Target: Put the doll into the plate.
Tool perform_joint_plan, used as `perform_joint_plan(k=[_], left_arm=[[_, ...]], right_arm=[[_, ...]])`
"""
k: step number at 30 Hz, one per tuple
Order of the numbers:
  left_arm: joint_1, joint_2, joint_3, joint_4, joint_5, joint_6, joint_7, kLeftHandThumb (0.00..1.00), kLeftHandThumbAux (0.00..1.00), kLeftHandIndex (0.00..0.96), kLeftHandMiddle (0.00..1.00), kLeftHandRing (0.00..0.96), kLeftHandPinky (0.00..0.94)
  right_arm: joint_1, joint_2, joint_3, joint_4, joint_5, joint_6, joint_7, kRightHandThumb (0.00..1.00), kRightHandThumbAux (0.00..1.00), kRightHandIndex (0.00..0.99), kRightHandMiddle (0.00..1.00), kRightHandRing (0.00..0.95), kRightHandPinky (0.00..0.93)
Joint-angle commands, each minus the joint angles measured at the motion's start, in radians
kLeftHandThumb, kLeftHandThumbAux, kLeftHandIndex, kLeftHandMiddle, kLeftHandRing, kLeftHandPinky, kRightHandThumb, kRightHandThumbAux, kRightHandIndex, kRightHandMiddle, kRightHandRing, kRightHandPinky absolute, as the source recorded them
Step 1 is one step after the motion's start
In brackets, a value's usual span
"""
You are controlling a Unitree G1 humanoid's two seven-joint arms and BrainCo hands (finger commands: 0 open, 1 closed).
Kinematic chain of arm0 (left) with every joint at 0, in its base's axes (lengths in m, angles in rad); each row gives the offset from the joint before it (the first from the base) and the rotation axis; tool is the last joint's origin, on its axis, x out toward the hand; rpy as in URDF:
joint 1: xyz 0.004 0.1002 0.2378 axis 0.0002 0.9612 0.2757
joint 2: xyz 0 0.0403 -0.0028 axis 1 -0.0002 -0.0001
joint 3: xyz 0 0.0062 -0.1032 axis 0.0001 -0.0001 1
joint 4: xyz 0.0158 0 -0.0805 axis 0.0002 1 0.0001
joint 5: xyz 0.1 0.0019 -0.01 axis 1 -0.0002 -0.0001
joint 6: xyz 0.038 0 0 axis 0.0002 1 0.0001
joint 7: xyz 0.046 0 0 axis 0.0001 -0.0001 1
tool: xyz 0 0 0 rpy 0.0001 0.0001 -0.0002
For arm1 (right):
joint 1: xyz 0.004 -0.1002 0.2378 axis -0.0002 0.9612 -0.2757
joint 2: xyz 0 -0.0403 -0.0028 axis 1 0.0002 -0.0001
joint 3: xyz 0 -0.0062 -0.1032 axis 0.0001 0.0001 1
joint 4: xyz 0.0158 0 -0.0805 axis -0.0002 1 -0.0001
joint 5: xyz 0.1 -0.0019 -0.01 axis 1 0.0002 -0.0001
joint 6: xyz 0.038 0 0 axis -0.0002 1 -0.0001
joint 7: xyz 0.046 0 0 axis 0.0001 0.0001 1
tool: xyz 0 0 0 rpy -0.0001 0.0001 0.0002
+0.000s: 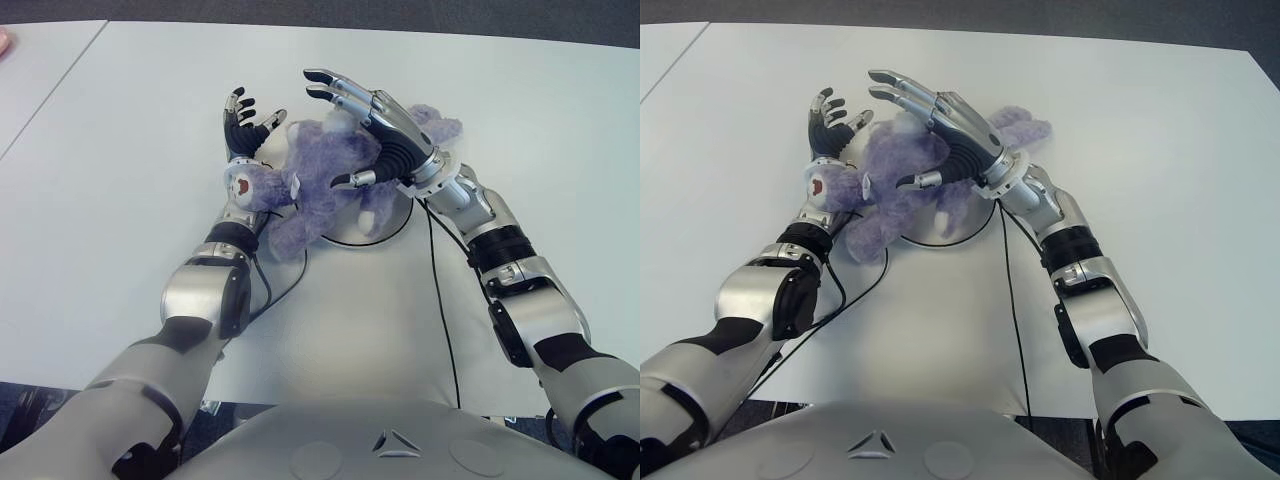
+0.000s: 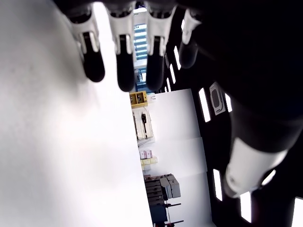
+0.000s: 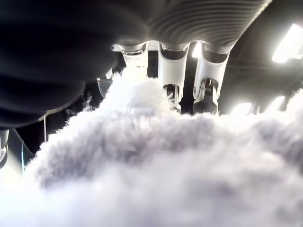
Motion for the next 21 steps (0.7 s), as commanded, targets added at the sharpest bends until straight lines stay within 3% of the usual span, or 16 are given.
perform_joint_plan(k=[1,3,9,21], left_arm=[[0.297,-0.097,0.025,0.182,-0.032,0.164,-0.036,0.0,0.757,0.159,0.245,0.241,0.271],[0.297,-0.097,0.026,0.182,-0.032,0.165,-0.035,0.0,0.762,0.165,0.246,0.24,0.267],[0.3,-0.099,0.032,0.182,-0.035,0.16,-0.035,0.0,0.789,0.183,0.246,0.233,0.25],[0.292,-0.095,0.021,0.182,-0.02,0.168,-0.03,0.0,0.802,0.185,0.237,0.209,0.218]], right_arm=[[-0.019,-0.033,0.003,0.011,-0.014,0.067,0.047,0.149,0.341,0.0,0.0,0.0,0.0],[-0.029,-0.034,0.001,0.017,-0.006,0.065,0.049,0.144,0.342,0.0,0.0,0.0,0.0],[-0.156,-0.023,-0.036,0.095,0.098,0.041,0.073,0.117,0.358,0.0,0.0,0.0,0.0],[-0.243,-0.033,-0.092,0.137,0.176,0.009,0.057,0.082,0.304,0.0,0.0,0.0,0.0]])
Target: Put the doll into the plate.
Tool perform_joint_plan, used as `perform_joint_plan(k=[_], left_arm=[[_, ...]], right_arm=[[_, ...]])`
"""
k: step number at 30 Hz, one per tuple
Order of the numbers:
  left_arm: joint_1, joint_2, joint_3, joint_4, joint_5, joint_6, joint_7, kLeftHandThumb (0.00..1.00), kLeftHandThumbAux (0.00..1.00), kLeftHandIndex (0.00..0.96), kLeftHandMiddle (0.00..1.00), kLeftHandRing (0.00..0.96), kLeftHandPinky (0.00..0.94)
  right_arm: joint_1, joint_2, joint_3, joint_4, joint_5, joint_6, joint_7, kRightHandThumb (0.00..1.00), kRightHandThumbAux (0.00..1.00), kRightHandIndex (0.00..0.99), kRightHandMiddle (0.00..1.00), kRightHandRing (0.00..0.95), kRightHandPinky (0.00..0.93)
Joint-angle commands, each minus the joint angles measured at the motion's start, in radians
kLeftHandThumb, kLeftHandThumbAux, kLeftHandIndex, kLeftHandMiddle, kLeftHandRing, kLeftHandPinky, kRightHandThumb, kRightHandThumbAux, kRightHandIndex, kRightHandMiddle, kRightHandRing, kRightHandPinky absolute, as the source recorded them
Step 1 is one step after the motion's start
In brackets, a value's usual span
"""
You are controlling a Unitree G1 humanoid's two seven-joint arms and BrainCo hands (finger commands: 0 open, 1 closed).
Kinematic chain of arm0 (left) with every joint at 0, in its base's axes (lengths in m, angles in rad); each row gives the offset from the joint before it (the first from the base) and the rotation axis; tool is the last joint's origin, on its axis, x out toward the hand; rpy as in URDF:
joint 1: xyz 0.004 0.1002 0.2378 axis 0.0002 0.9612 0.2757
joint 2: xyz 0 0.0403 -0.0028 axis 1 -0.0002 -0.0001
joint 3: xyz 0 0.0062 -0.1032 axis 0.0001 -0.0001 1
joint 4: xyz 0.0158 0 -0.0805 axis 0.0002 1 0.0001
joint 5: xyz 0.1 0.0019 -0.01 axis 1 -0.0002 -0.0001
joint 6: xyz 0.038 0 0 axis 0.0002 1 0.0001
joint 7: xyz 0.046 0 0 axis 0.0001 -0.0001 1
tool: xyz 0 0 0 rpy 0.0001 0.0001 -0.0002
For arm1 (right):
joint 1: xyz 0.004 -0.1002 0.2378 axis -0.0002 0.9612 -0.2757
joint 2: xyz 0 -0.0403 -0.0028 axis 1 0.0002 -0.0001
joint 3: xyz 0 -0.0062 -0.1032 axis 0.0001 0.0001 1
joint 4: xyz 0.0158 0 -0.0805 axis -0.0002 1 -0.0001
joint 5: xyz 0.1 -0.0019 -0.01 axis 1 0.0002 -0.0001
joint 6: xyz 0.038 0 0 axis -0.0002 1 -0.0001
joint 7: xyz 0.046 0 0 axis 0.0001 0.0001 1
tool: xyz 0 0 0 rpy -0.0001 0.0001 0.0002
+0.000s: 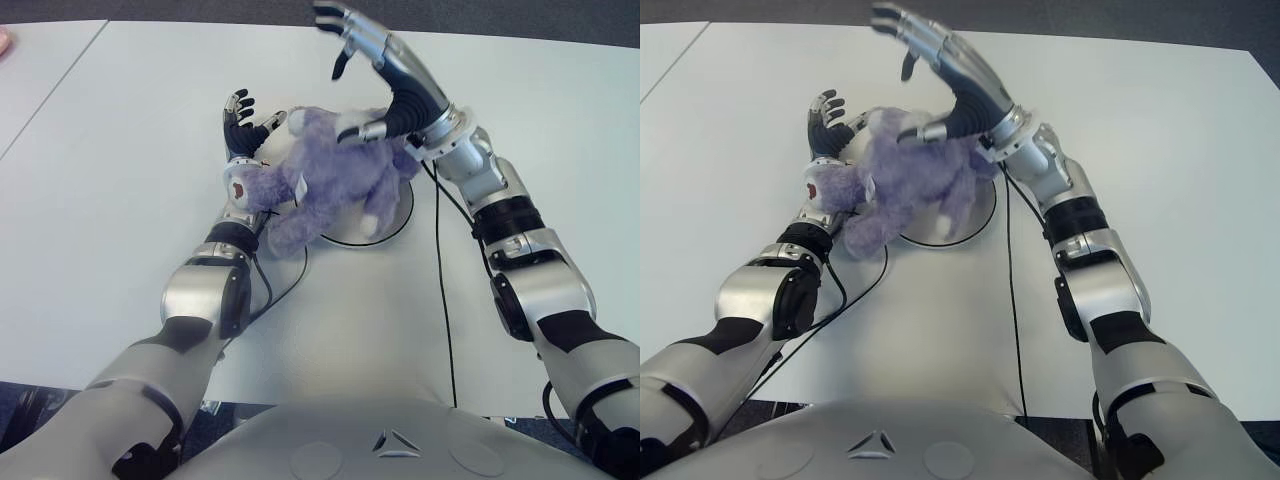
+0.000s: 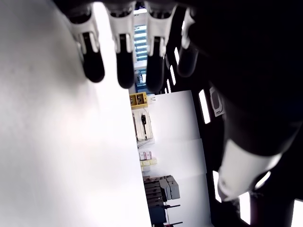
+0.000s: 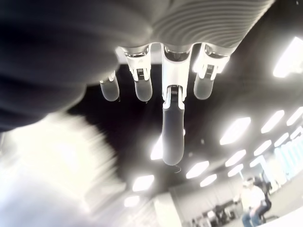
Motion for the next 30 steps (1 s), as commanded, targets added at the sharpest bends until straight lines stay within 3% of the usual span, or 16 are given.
perform_joint_plan(k=[1,6,10,16,22,30], left_arm=[[0.291,-0.093,0.006,0.182,-0.015,0.174,-0.026,0.0,0.799,0.185,0.238,0.212,0.223],[0.289,-0.092,-0.01,0.183,0.0,0.186,-0.013,0.0,0.791,0.182,0.24,0.221,0.233],[0.286,-0.087,-0.025,0.185,0.012,0.195,-0.013,0.0,0.775,0.179,0.248,0.229,0.229],[0.286,-0.087,-0.027,0.185,0.008,0.195,-0.016,0.0,0.762,0.175,0.252,0.233,0.231],[0.285,-0.087,-0.025,0.184,0.006,0.192,-0.018,0.0,0.757,0.175,0.249,0.232,0.231],[0.286,-0.087,-0.026,0.185,0.006,0.193,-0.022,0.0,0.747,0.169,0.24,0.222,0.222]], right_arm=[[-0.077,-0.027,-0.049,0.05,0.061,-0.013,0.012,0.079,0.3,0.0,0.0,0.0,0.0],[-0.112,-0.033,-0.064,0.067,0.08,-0.014,0.018,0.078,0.3,0.0,0.0,0.0,0.0],[-0.138,-0.013,-0.082,0.08,0.051,-0.038,-0.048,0.067,0.323,0.0,0.0,0.0,0.0],[-0.149,-0.008,-0.087,0.086,0.048,-0.039,-0.062,0.031,0.371,0.0,0.0,0.0,0.0],[-0.181,0.017,-0.09,0.062,0.108,0.031,-0.004,0.024,0.376,0.0,0.0,0.0,0.0],[-0.19,0.03,-0.095,0.064,0.181,0.066,0.055,0.018,0.343,0.0,0.0,0.0,0.0]])
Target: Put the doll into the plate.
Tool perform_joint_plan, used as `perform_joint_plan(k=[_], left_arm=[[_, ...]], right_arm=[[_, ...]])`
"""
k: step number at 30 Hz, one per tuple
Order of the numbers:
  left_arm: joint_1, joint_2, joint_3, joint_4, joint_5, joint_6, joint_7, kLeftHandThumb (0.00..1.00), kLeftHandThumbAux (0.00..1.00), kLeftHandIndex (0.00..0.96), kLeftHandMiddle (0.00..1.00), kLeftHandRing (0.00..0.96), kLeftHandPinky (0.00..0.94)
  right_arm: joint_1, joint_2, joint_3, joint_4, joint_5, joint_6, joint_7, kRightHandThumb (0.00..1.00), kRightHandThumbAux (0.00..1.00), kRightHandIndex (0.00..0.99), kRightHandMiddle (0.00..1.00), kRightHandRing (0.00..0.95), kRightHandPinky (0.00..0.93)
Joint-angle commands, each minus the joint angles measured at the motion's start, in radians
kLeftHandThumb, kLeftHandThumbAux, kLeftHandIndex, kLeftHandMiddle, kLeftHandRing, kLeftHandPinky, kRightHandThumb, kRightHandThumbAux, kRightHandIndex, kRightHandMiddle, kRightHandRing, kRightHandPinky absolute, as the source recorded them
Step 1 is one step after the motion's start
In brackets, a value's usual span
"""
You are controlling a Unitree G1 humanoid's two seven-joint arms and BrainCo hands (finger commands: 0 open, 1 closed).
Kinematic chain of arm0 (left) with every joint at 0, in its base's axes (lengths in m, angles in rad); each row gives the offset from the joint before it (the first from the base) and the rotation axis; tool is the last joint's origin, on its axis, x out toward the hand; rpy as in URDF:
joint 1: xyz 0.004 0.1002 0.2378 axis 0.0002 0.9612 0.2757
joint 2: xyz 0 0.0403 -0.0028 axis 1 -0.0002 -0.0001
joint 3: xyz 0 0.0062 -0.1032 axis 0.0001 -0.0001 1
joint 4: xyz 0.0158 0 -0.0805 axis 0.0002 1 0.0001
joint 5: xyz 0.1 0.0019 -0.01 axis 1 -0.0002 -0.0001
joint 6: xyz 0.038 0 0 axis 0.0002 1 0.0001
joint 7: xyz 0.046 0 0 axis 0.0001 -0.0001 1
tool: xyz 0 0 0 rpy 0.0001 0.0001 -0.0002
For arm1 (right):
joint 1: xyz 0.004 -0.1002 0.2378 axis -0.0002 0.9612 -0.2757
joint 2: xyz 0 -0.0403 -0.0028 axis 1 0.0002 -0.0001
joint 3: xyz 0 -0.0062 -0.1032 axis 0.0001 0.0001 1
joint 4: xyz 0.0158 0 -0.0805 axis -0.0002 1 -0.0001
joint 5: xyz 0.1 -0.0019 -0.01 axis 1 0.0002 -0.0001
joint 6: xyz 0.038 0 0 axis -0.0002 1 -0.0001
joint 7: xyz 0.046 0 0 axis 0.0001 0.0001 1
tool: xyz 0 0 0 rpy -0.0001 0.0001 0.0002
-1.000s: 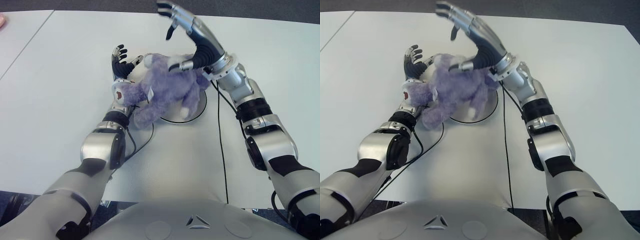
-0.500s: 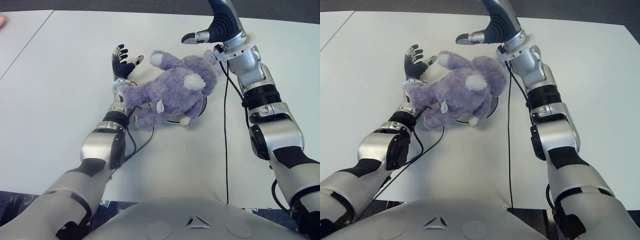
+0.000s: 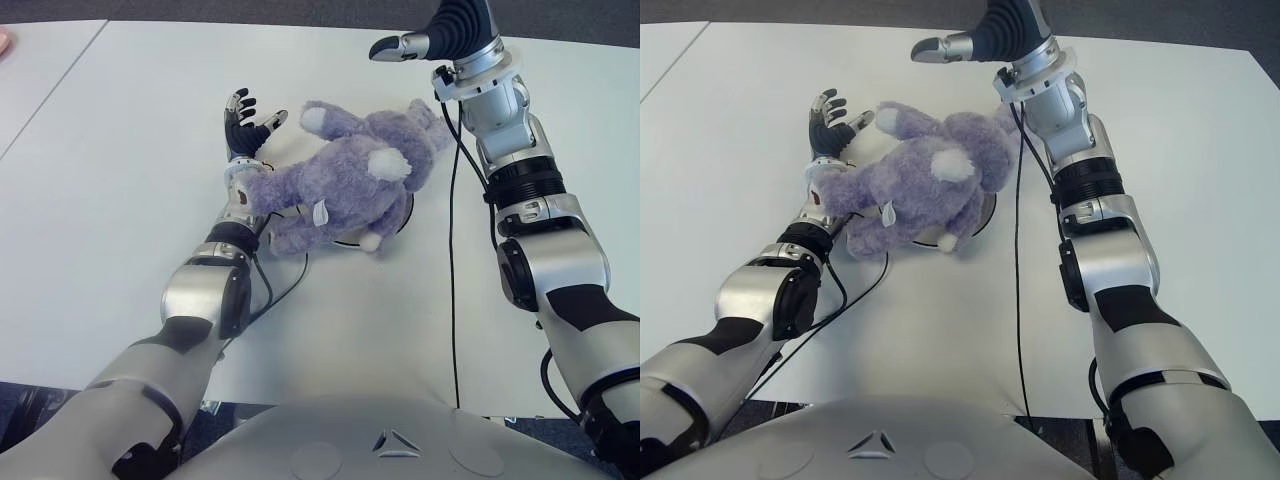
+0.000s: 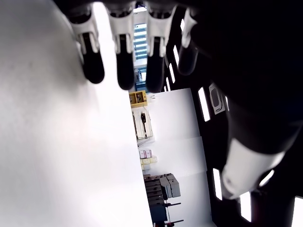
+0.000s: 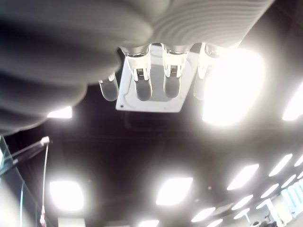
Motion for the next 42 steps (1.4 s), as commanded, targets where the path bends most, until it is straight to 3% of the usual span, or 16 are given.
perform_joint_plan(k=[1,6,18,24,30,34,42], left_arm=[[0.287,-0.088,-0.008,0.184,0.002,0.192,-0.021,0.0,0.746,0.168,0.24,0.221,0.221],[0.287,-0.089,-0.009,0.184,0.003,0.192,-0.018,0.0,0.745,0.17,0.245,0.23,0.234],[0.287,-0.09,-0.01,0.184,0.003,0.189,-0.023,0.0,0.75,0.166,0.236,0.216,0.219],[0.287,-0.092,-0.005,0.184,-0.003,0.191,-0.022,0.0,0.753,0.171,0.248,0.244,0.257],[0.289,-0.092,-0.003,0.184,-0.004,0.185,-0.024,0.0,0.751,0.172,0.249,0.244,0.243],[0.29,-0.091,-0.006,0.184,-0.001,0.184,-0.024,0.0,0.753,0.17,0.246,0.235,0.229],[0.291,-0.089,-0.007,0.184,-0.001,0.186,-0.029,0.0,0.742,0.163,0.233,0.221,0.222]], right_arm=[[-0.038,0.037,-0.015,0.006,0.106,0.054,0.085,0.018,0.339,0.0,0.0,0.0,0.0],[-0.039,0.047,-0.027,-0.001,0.203,0.085,0.171,0.013,0.306,0.0,0.0,0.0,0.016],[-0.04,0.028,-0.06,0.025,0.242,0.089,0.22,0.017,0.325,0.0,0.0,0.0,0.001],[-0.072,0.012,-0.131,0.147,0.377,0.102,0.332,0.005,0.385,0.0,0.0,0.0,0.0],[-0.073,-0.033,-0.169,0.207,0.365,0.083,0.321,0.0,0.435,0.0,0.0,0.0,0.0],[-0.052,-0.069,-0.194,0.231,0.361,0.083,0.312,0.0,0.462,0.0,0.0,0.0,0.0],[0.033,-0.079,-0.241,0.274,0.403,0.06,0.344,0.0,0.51,0.001,0.002,0.0,0.0]])
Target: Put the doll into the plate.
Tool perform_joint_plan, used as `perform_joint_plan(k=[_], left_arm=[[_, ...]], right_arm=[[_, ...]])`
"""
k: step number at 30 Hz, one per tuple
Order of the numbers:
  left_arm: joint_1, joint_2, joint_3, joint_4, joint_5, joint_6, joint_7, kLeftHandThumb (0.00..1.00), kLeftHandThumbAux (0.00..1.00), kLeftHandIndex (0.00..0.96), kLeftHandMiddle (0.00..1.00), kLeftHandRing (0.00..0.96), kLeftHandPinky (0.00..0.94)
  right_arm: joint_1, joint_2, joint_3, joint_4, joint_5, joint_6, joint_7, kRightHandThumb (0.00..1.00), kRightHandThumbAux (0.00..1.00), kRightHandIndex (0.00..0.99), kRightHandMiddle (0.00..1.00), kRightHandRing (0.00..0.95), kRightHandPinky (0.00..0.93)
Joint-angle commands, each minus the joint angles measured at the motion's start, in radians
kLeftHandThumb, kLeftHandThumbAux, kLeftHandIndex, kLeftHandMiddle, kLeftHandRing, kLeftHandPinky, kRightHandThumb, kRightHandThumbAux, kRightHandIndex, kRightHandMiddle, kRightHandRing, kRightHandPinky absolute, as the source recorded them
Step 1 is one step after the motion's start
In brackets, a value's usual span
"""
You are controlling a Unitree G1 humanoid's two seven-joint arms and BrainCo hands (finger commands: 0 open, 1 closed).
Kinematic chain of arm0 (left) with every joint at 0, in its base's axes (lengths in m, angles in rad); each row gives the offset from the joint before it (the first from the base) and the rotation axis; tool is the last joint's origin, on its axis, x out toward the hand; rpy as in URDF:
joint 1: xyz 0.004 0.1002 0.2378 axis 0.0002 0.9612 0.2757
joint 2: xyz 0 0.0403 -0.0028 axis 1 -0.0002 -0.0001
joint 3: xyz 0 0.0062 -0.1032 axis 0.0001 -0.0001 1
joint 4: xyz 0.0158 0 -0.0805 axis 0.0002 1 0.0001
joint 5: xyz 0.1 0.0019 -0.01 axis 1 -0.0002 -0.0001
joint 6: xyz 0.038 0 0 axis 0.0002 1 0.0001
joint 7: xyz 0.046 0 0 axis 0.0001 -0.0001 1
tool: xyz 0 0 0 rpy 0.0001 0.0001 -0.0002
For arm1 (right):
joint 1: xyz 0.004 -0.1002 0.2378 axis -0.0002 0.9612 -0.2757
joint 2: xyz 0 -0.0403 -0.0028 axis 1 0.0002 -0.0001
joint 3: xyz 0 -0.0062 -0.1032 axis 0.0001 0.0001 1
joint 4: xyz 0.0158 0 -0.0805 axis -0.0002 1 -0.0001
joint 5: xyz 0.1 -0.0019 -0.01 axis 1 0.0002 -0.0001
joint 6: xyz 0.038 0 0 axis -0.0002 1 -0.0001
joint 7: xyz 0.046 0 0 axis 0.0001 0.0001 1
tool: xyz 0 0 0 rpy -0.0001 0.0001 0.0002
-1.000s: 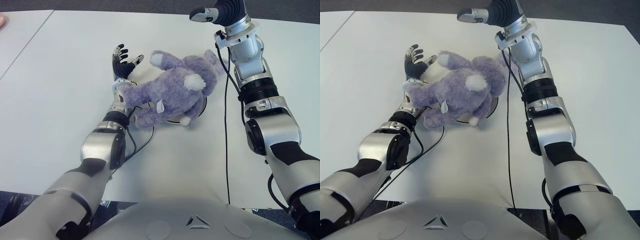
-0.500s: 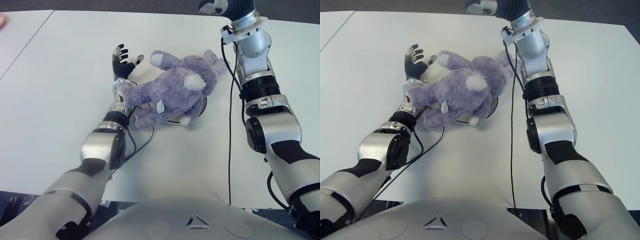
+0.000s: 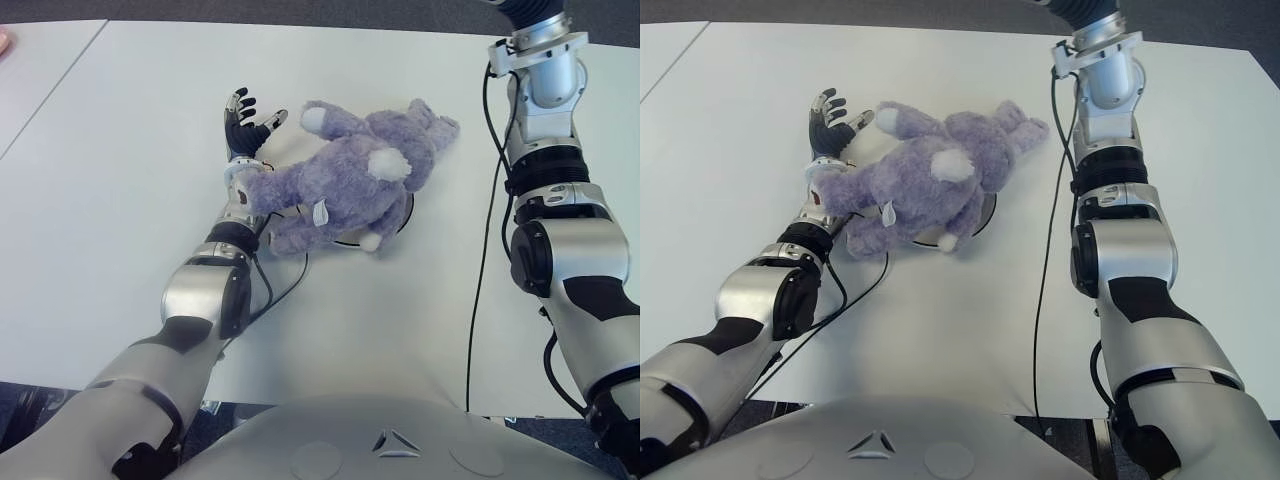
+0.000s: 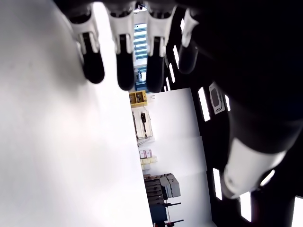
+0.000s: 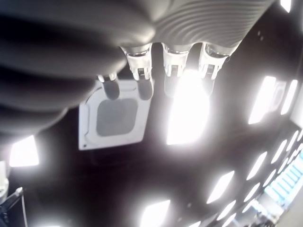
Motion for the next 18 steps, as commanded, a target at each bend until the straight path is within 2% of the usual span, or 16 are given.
perform_joint_plan(k=[1,6,11,18], left_arm=[[0.291,-0.088,-0.008,0.184,0.001,0.188,-0.028,0.0,0.739,0.163,0.231,0.219,0.221],[0.289,-0.088,-0.013,0.185,0.006,0.198,-0.022,0.0,0.747,0.169,0.238,0.235,0.25],[0.288,-0.088,-0.015,0.186,0.007,0.208,-0.021,0.0,0.757,0.166,0.248,0.251,0.265],[0.289,-0.085,-0.012,0.185,0.004,0.21,-0.024,0.0,0.756,0.156,0.25,0.256,0.258]], right_arm=[[0.09,-0.024,-0.068,0.097,0.071,0.012,0.05,0.0,0.519,0.001,0.004,0.0,0.0],[0.093,-0.03,-0.092,0.12,0.091,0.043,0.069,0.0,0.544,0.0,0.005,0.0,0.0],[0.095,-0.016,-0.159,0.16,0.177,0.128,0.123,0.0,0.579,0.01,0.014,0.0,0.0],[0.154,-0.043,-0.179,0.243,0.139,0.101,0.095,0.0,0.655,0.009,0.015,0.0,0.0]])
